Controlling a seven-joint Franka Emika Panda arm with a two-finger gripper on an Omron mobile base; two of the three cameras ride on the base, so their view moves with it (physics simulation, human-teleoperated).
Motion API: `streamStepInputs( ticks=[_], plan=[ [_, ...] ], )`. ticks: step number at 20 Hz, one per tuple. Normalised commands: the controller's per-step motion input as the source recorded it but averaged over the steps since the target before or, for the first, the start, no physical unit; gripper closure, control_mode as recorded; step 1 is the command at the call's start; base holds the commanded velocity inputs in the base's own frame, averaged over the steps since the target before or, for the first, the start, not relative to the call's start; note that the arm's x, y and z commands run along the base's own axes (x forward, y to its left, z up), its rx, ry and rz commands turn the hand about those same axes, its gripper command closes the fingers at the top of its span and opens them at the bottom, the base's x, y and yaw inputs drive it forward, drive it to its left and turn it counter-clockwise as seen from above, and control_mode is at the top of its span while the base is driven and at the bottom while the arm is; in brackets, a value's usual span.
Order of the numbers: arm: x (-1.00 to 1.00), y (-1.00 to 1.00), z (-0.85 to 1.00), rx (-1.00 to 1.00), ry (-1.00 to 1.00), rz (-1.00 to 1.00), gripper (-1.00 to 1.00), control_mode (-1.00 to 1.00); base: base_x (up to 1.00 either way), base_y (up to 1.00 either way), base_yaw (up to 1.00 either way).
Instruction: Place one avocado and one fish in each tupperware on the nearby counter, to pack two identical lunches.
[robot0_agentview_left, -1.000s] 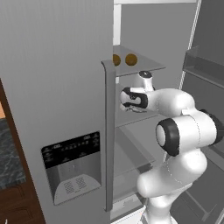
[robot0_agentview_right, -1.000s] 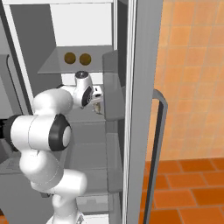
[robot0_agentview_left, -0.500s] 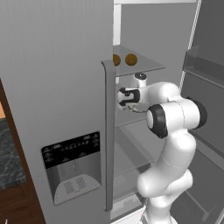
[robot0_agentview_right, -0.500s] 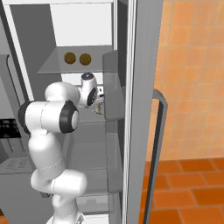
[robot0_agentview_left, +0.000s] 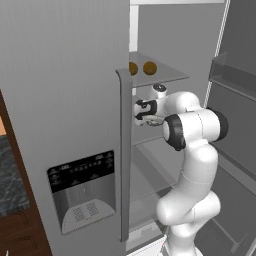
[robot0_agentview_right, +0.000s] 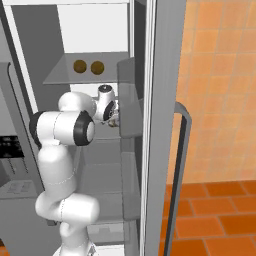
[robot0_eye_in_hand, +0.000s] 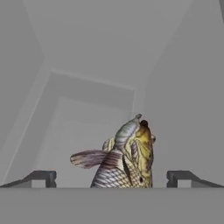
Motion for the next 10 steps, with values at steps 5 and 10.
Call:
streamStepInputs(
  ticks=[5,10],
  plan=[
    [-0.19,0.00,-0.40,0.00,-0.01,0.00,-1.00,-1.00,0.00,0.00,0.00],
    [-0.65,0.00,-0.54,0.00,0.00,0.00,-1.00,-1.00,0.00,0.00,0.00]
  ],
)
